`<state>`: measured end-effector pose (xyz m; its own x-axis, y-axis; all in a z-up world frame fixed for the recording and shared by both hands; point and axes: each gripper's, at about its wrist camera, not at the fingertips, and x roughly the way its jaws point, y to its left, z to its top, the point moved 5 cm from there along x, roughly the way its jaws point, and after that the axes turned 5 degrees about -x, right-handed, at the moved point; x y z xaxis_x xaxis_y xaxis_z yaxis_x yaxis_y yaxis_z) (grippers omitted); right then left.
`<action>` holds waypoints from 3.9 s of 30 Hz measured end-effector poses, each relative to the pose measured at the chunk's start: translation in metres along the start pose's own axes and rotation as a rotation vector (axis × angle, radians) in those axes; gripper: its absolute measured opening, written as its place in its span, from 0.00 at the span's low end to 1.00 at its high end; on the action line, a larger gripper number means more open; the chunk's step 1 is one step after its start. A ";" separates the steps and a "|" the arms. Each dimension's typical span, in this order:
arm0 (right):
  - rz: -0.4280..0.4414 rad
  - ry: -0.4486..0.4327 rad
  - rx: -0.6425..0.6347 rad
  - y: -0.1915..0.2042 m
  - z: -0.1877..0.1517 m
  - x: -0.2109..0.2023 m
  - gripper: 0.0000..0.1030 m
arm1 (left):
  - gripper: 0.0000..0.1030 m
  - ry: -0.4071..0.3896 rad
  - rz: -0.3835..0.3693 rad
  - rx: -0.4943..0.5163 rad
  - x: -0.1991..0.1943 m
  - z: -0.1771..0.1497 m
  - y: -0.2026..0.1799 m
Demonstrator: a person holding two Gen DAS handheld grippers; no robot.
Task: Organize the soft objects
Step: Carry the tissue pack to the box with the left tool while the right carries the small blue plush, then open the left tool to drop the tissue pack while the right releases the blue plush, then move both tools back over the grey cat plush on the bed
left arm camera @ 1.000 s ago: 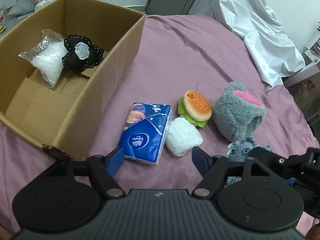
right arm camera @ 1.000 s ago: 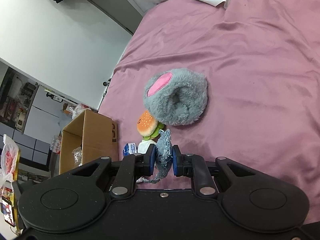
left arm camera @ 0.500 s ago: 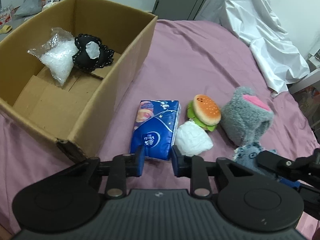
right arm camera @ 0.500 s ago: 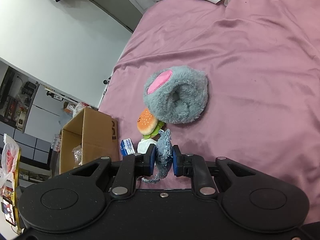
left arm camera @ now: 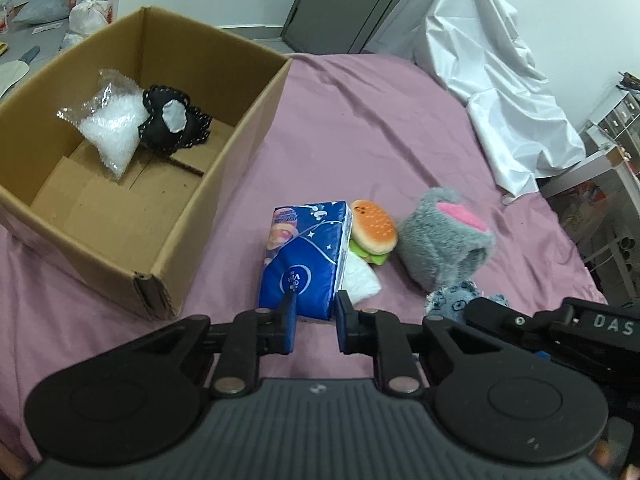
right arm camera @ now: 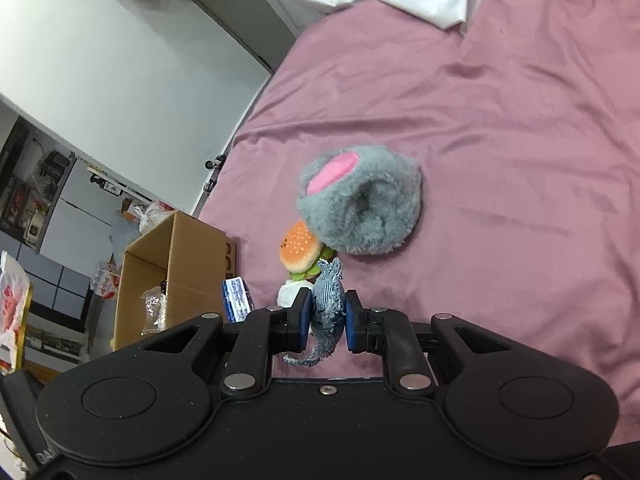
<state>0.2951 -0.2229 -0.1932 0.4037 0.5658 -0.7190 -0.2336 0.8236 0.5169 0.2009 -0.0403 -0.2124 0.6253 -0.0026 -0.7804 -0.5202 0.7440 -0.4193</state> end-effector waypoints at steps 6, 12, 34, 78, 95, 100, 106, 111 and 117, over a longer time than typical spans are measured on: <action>-0.009 -0.035 -0.055 0.014 0.004 -0.012 0.17 | 0.17 -0.027 -0.036 0.020 -0.021 0.008 -0.011; 0.000 -0.054 -0.092 0.033 0.005 -0.019 0.17 | 0.17 -0.065 -0.071 0.038 -0.044 0.018 -0.017; 0.046 -0.108 -0.226 0.131 -0.003 -0.027 0.17 | 0.18 -0.155 -0.105 0.015 -0.103 0.058 0.025; -0.030 -0.046 -0.335 0.220 -0.035 0.049 0.18 | 0.30 -0.090 -0.070 -0.230 -0.088 0.099 0.156; -0.001 -0.114 -0.267 0.202 -0.024 0.016 0.84 | 0.82 -0.142 0.044 -0.180 -0.110 0.099 0.144; -0.003 -0.111 -0.259 0.191 -0.023 0.005 0.92 | 0.86 -0.184 0.086 -0.103 -0.119 0.096 0.129; -0.021 -0.127 -0.282 0.178 -0.024 -0.010 0.97 | 0.92 -0.236 0.114 -0.018 -0.129 0.091 0.110; -0.031 -0.156 -0.314 0.170 -0.023 -0.020 1.00 | 0.92 -0.233 0.104 0.010 -0.131 0.087 0.097; -0.032 -0.170 -0.338 0.156 -0.021 -0.031 1.00 | 0.92 -0.249 0.112 0.050 -0.137 0.080 0.080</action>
<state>0.2278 -0.1113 -0.0998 0.5501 0.5483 -0.6299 -0.4859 0.8236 0.2926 0.1203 0.0733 -0.1015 0.6924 0.2410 -0.6801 -0.5687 0.7623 -0.3088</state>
